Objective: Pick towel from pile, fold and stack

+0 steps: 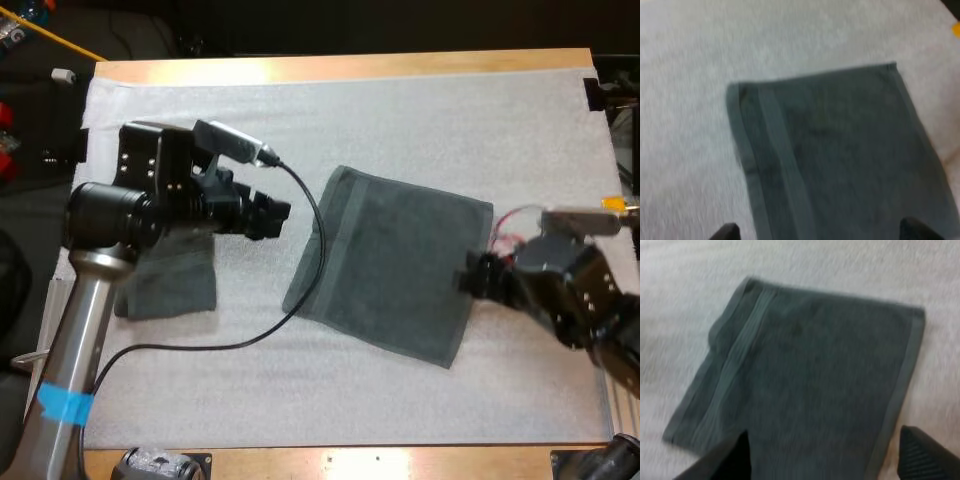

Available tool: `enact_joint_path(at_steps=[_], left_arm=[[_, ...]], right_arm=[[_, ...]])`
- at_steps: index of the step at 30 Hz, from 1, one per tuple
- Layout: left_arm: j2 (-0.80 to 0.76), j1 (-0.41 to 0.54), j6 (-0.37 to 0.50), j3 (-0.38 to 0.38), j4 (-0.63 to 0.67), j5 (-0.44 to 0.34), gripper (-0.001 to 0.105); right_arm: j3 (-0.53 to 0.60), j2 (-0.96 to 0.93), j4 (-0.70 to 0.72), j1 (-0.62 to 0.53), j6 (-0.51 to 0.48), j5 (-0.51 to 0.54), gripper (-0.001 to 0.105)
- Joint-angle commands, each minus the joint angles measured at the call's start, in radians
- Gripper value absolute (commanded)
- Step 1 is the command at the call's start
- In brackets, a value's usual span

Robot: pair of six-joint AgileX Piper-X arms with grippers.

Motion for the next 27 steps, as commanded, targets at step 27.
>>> enact_joint_path(at_steps=[27], left_arm=[[-0.388,-0.002,-0.008,0.477,0.009,-0.029,0.061]], right_arm=[[0.414,-0.033,-0.086,0.384,0.554,0.070,0.061]])
